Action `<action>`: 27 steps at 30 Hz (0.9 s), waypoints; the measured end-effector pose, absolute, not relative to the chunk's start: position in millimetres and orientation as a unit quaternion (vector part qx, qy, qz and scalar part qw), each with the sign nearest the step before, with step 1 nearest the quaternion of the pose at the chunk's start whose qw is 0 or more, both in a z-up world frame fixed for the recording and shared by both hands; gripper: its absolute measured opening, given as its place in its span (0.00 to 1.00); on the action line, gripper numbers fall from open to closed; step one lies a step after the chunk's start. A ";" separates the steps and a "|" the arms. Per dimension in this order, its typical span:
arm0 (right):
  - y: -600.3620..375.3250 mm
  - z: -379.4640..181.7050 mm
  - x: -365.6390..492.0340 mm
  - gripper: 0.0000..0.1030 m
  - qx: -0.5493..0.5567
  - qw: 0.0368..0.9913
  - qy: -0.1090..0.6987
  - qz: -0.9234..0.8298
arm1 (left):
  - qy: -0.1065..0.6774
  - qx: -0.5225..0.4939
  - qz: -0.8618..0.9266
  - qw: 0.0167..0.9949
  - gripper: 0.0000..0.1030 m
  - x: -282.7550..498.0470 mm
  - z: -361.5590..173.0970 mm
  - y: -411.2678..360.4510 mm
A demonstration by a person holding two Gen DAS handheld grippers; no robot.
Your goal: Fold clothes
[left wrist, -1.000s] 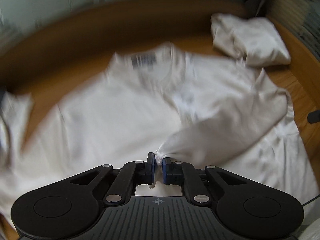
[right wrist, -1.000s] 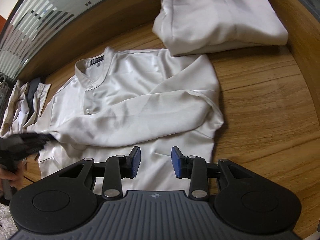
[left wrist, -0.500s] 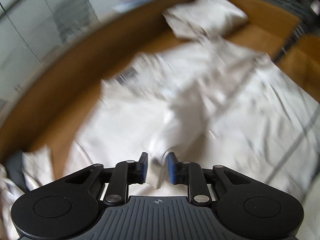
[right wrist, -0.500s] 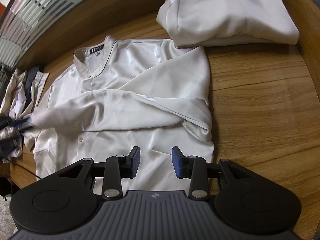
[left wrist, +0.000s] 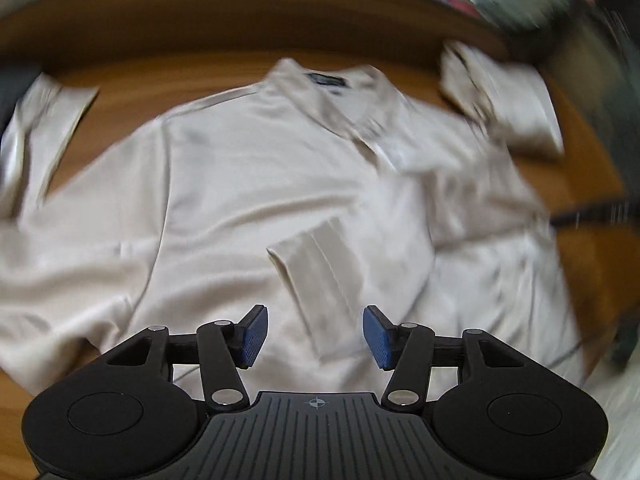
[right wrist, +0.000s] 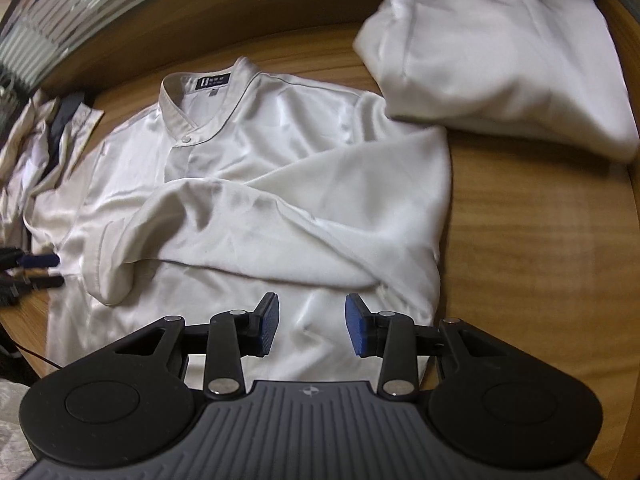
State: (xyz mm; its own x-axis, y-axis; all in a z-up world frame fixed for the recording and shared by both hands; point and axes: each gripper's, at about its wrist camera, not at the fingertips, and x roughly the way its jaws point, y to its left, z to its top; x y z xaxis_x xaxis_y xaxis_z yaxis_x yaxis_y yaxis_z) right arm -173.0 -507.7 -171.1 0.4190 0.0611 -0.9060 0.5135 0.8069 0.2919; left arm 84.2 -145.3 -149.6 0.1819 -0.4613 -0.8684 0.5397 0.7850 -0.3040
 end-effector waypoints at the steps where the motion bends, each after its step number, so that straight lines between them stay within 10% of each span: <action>1: -509.8 -171.6 -168.0 0.40 0.265 0.798 0.523 -0.139 | 0.557 0.020 -0.317 0.767 0.54 89.9 -153.3 -145.1; 22: -511.2 -201.8 -67.8 0.38 0.111 0.797 0.594 -0.030 | 0.636 -0.159 -0.224 0.721 0.51 134.9 -201.7 -159.7; 27: -514.7 -211.2 -60.5 0.02 0.121 0.785 0.607 -0.019 | 0.638 -0.165 -0.230 0.716 0.08 139.8 -198.6 -163.3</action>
